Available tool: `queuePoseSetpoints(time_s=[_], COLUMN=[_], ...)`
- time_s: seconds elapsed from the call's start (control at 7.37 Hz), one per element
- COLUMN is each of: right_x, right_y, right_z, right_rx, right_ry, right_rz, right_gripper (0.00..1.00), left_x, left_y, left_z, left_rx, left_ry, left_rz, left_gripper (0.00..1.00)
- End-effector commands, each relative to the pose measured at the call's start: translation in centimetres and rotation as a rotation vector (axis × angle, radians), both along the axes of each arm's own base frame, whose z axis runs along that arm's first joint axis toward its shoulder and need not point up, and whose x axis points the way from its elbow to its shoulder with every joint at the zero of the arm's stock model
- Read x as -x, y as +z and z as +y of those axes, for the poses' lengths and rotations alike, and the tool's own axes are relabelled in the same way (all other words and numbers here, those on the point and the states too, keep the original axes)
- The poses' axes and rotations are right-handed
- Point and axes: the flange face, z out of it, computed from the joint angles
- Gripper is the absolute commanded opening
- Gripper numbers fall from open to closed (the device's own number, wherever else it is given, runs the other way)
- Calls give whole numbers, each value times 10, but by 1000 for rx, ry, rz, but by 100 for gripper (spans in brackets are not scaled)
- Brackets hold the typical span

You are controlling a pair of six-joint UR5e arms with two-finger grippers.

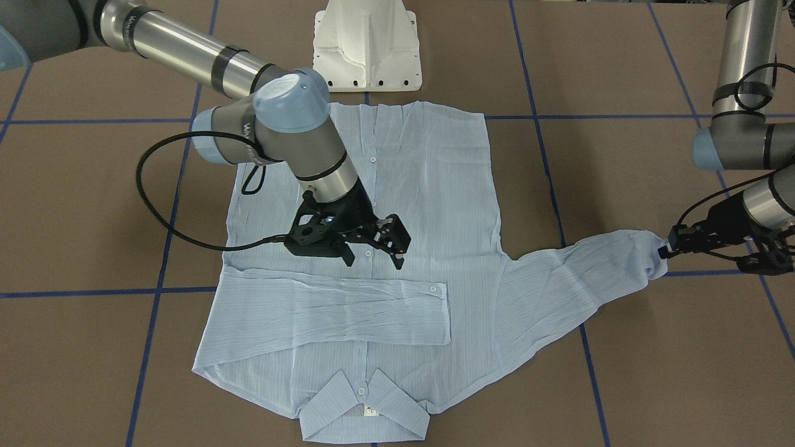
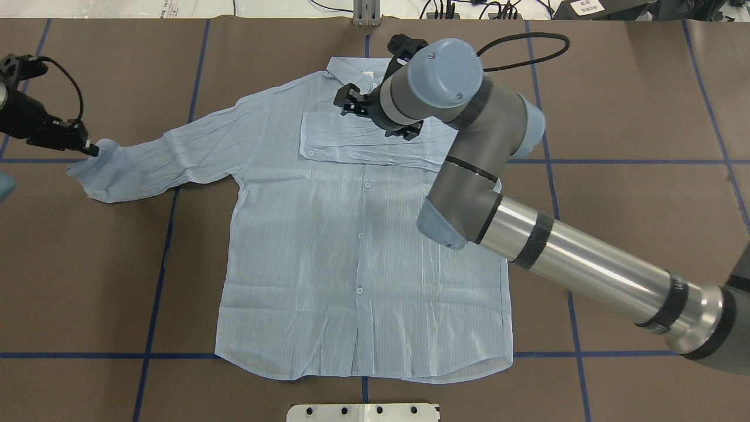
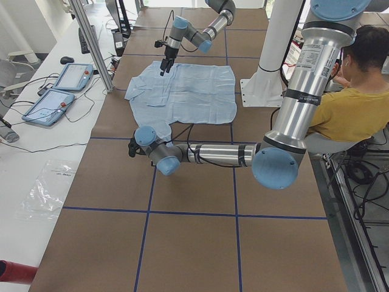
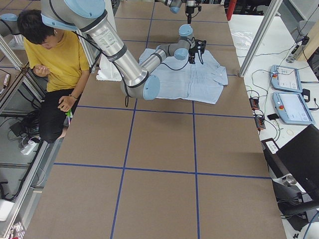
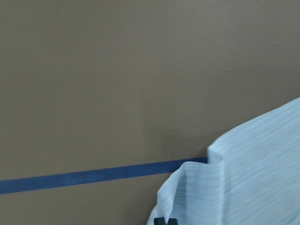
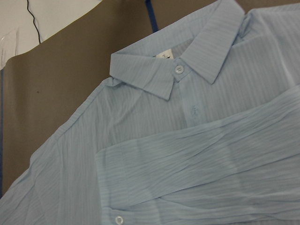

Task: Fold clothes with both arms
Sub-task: 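Grasp the other sleeve cuff with the left gripper while the right arm draws back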

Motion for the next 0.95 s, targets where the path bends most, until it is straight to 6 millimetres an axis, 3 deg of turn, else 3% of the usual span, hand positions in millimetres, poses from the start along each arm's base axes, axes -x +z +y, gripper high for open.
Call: queuePoseSetpoints(time_s=[0.0,0.14,0.27,0.41,0.54,0.68,0.81], right_x=[-108,-159,-204,-230,-238,-241,-245], right_y=[69,100,138,164,184,187,188], right_z=[-21,-29,-38,-40,-34,-29,-27], right_rx=[-11,-26,-36,-43,-31,-32,-32], right_ry=[-77,-95,-118,-129,-131,-129,-128], right_rz=[20,38,68,91,110,112,111], right_gripper=[100,100,100,100,100,100,100], left_x=[-120,-165,-227,-266,-308,-337,-350], left_y=[-139,-199,-272,-330,-384,-425,-444], left_z=[-5,-5,6,-1,2,3,12], left_rx=[116,174,191,210,208,180,157], left_ry=[22,-45,-78,-187,-197,-225,-242], left_rz=[107,135,171,204,228,241,255], left_gripper=[0,0,0,0,0,0,0])
